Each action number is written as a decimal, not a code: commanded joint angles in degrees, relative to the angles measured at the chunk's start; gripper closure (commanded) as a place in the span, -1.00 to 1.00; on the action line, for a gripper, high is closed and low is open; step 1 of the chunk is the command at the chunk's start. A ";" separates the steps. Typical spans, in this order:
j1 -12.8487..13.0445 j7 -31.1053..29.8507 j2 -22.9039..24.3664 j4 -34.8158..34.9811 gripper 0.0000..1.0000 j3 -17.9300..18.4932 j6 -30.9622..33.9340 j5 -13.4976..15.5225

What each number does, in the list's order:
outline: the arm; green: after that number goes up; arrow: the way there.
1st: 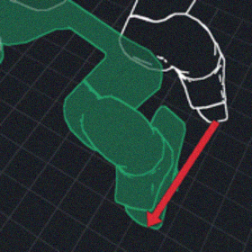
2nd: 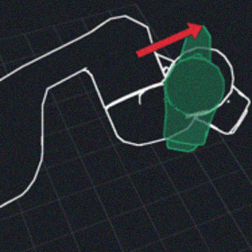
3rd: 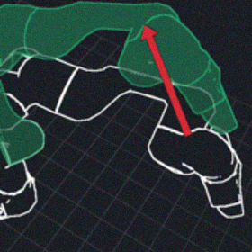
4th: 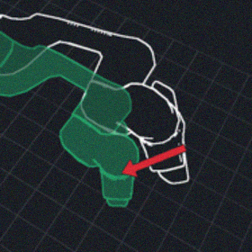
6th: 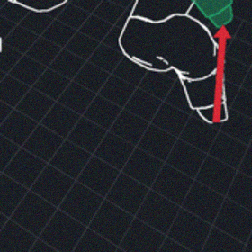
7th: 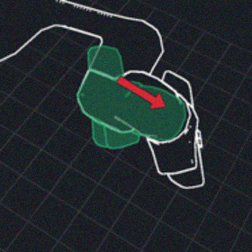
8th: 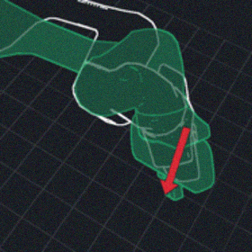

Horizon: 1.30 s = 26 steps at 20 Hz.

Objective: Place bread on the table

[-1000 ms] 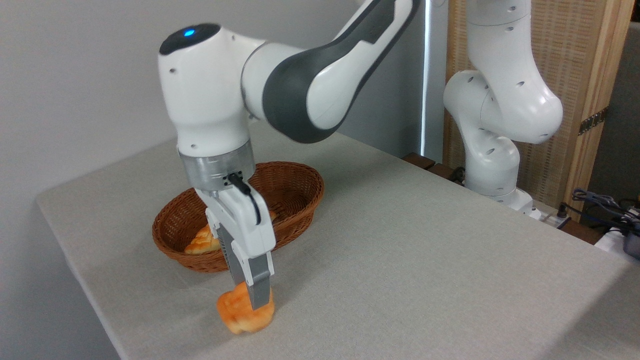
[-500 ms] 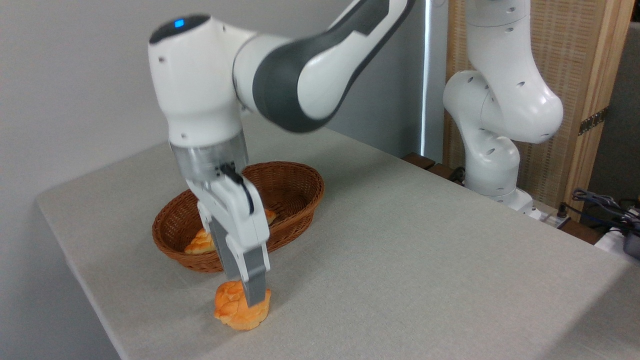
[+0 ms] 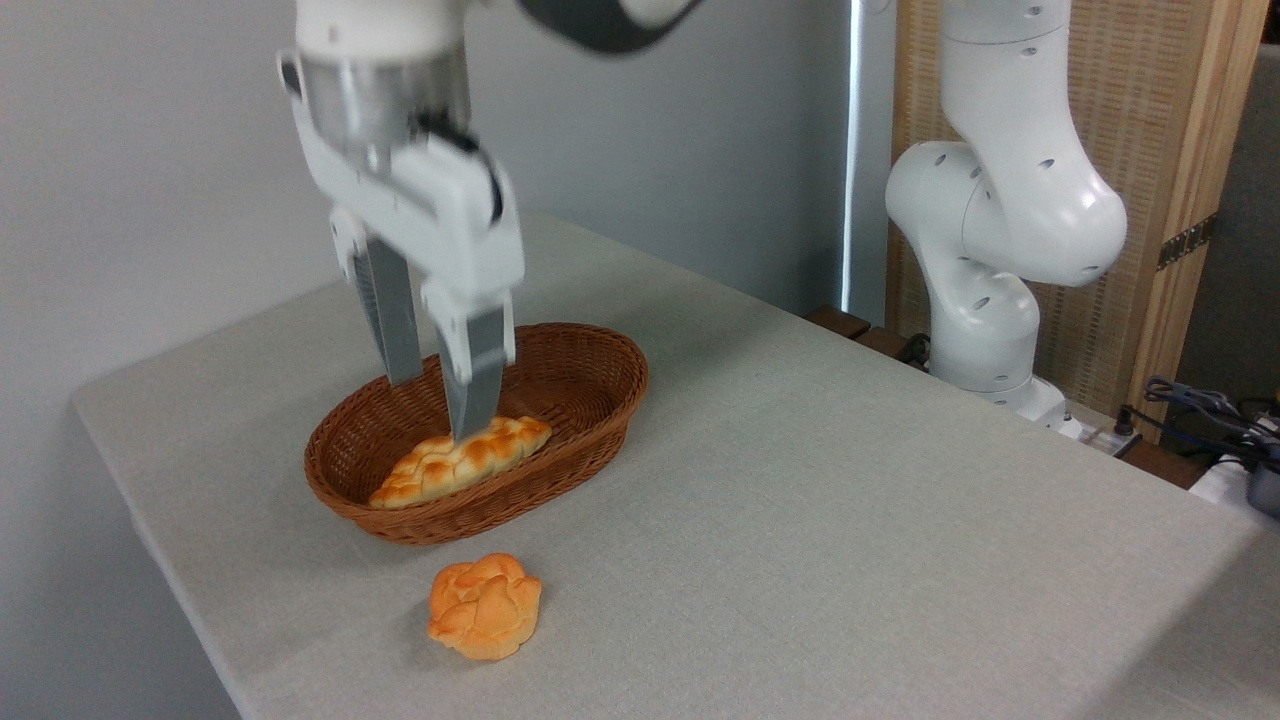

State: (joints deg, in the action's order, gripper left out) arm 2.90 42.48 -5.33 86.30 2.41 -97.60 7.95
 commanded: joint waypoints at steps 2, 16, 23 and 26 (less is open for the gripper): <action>-3.07 -0.83 7.61 5.27 -1.00 -2.67 3.30 0.05; -2.20 1.02 8.58 8.62 -1.00 -3.02 4.61 -2.94; -2.20 1.11 8.41 8.62 -1.00 -3.02 4.79 -2.94; -2.20 1.11 8.32 8.62 -1.00 -2.94 4.79 -2.94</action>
State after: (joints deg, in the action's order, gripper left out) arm 0.64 43.65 2.14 94.32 -0.56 -93.98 5.73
